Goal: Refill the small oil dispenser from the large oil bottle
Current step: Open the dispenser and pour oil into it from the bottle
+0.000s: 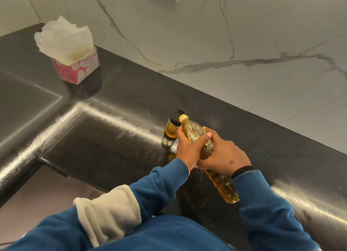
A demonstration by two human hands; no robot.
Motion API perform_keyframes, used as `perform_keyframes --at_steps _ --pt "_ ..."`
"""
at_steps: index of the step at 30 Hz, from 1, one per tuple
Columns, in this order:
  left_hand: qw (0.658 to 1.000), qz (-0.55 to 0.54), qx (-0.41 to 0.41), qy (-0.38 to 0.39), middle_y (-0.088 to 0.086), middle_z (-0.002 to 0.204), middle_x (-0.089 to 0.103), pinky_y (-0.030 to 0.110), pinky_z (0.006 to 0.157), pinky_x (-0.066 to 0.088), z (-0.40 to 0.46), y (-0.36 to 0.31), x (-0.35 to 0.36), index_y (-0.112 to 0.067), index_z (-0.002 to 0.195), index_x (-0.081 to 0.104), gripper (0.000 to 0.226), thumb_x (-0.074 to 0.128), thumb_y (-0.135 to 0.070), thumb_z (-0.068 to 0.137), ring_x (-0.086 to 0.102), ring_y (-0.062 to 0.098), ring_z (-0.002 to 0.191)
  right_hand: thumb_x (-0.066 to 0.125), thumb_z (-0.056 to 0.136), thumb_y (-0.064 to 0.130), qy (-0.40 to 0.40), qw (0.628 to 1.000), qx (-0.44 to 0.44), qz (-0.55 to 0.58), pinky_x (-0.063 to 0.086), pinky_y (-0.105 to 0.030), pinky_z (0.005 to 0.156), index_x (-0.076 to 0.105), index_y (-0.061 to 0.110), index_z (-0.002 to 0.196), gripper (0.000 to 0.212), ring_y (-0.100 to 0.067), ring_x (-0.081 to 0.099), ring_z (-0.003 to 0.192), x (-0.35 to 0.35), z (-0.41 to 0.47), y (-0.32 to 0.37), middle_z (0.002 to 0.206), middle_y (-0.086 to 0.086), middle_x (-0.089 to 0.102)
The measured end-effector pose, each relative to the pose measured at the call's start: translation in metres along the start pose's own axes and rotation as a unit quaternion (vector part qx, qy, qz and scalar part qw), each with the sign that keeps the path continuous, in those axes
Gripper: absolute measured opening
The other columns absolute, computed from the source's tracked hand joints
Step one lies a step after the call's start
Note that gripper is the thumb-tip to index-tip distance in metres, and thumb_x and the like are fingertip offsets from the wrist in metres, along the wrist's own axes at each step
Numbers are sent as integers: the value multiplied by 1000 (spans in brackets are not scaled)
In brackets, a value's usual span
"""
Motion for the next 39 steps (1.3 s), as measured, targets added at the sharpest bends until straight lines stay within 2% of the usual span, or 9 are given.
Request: perform_keyframes --at_steps 2,6,15,18,23,28,39 --pt "1000 1 -2 0 3 136 48 55 92 56 0 0 0 -48 148 12 99 81 -41 77 56 28 119 79 66 61 0 1000 1 -1 55 -27 85 7 41 151 114 -17 63 106 0 0 0 136 1 56" --pt "1000 -2 -10 5 3 138 48 57 88 57 -2 -2 1 -51 147 13 107 81 -50 65 56 30 120 79 65 61 0 1000 2 -2 57 -29 86 7 41 150 114 -17 63 105 0 2 0 136 1 56" --pt "1000 -9 -8 3 1 136 48 57 90 56 -1 -1 1 -50 147 14 99 81 -44 74 56 28 119 80 66 59 1 1000 1 -3 57 -30 89 7 41 151 114 -17 63 106 -1 1 1 138 0 55" --pt "1000 -8 -10 2 2 137 49 57 91 56 -2 -2 1 -51 146 15 103 81 -49 67 57 28 119 80 65 59 1 1000 3 -3 58 -32 89 8 40 151 114 -17 63 106 -1 1 2 137 1 56" --pt "1000 -11 -24 5 3 139 45 59 85 57 -2 -2 1 -50 148 12 97 79 -42 78 54 32 122 80 65 60 1 1000 4 -3 58 -33 90 8 40 151 114 -18 63 108 -2 1 2 138 1 56" --pt "1000 -5 -24 -1 4 142 45 58 86 57 -2 -3 1 -52 146 13 100 80 -46 73 54 32 123 80 64 60 -2 1000 4 -5 57 -33 91 9 40 151 114 -19 63 109 -2 0 3 138 1 55" --pt "1000 -12 -26 -1 3 139 45 56 85 58 -3 -3 1 -50 147 12 97 80 -41 79 55 30 121 80 65 59 3 1000 6 -6 58 -31 88 8 40 152 114 -17 63 105 -3 -1 3 135 0 57"
Point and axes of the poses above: each hand's wrist, its own z-axis towards the middle knuckle, its own x-axis out of the palm, y = z × x, the point moved 4 cm from there along z, towards the middle knuckle
